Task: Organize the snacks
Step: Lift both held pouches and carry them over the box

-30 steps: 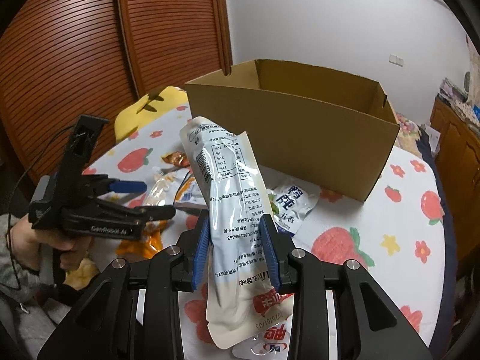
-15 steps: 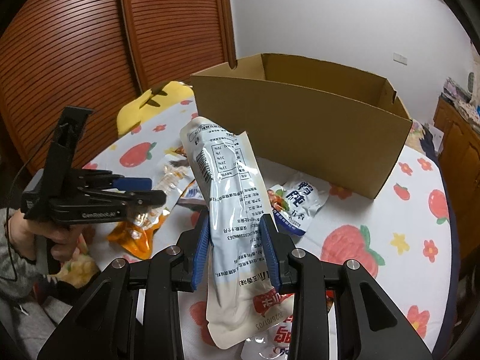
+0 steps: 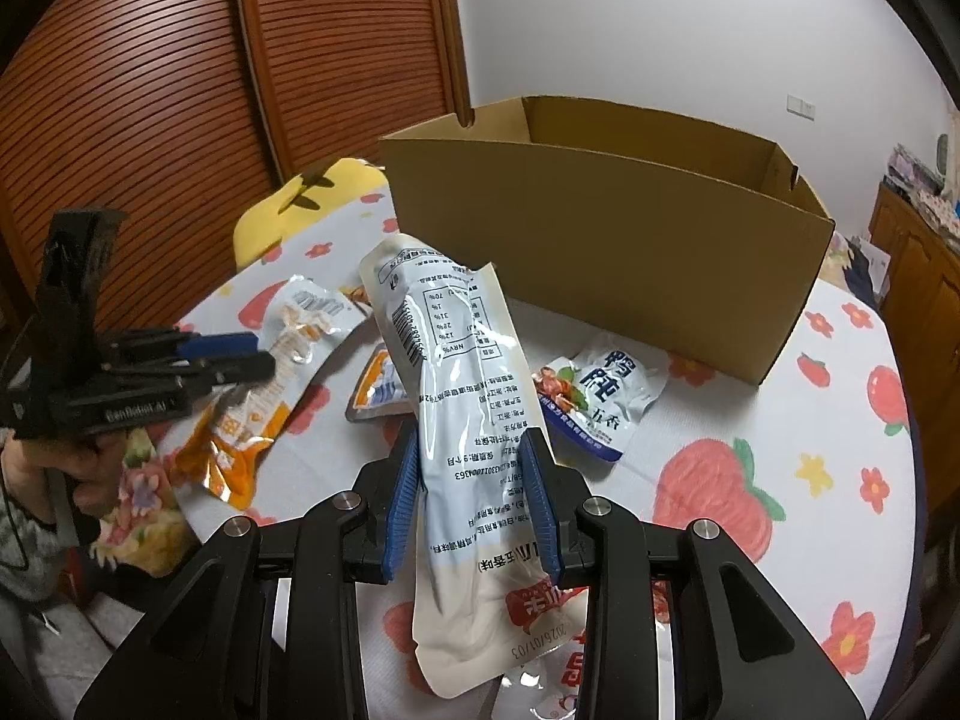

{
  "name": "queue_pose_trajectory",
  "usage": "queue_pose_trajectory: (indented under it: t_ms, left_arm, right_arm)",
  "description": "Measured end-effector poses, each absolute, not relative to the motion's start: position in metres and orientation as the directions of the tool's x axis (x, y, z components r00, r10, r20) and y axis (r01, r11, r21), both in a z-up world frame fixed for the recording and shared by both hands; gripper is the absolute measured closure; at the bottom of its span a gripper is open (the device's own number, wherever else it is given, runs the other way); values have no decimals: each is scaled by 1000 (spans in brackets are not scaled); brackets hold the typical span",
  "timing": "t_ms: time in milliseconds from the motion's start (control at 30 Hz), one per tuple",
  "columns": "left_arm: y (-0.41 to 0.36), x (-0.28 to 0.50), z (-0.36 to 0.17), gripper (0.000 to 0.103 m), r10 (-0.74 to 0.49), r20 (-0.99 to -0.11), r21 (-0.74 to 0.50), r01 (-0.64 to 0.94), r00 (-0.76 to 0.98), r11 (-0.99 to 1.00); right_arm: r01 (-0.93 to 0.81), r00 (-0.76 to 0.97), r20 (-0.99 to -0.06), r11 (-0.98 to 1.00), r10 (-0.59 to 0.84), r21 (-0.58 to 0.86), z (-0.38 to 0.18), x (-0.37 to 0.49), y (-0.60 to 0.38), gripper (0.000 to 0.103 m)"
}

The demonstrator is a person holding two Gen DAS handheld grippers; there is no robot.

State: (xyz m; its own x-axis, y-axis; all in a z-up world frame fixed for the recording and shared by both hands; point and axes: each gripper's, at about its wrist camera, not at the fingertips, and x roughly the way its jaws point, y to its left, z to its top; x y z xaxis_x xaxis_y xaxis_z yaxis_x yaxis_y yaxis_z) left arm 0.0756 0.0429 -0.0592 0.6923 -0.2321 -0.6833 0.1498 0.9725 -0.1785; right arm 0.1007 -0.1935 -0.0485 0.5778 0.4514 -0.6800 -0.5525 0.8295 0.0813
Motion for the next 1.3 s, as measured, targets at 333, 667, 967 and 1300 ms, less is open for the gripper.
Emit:
queue_pose_trajectory:
  t_ms: [333,667,967,1300]
  left_arm:
    - [43,72,-51,79,-248,-649,-170,180,720,969]
    - [41,62,-24,79,-271,-548,-172,210,791,962]
    - [30,84,15,79,-290,-471,-139,255,833,957]
    - [19,132,63,78,-285,-393,-83,275,874,958]
  right_arm:
    - [-551,583,-671,830,458,88,-47,99,-196,70]
    - [-545,606,-639,833,473,100,-37,96,-200,70]
    - [-532,655,-588,842,474,85,-10,105,-208,70]
    - [-511,737,-507,859,446,14,51,137,-210,70]
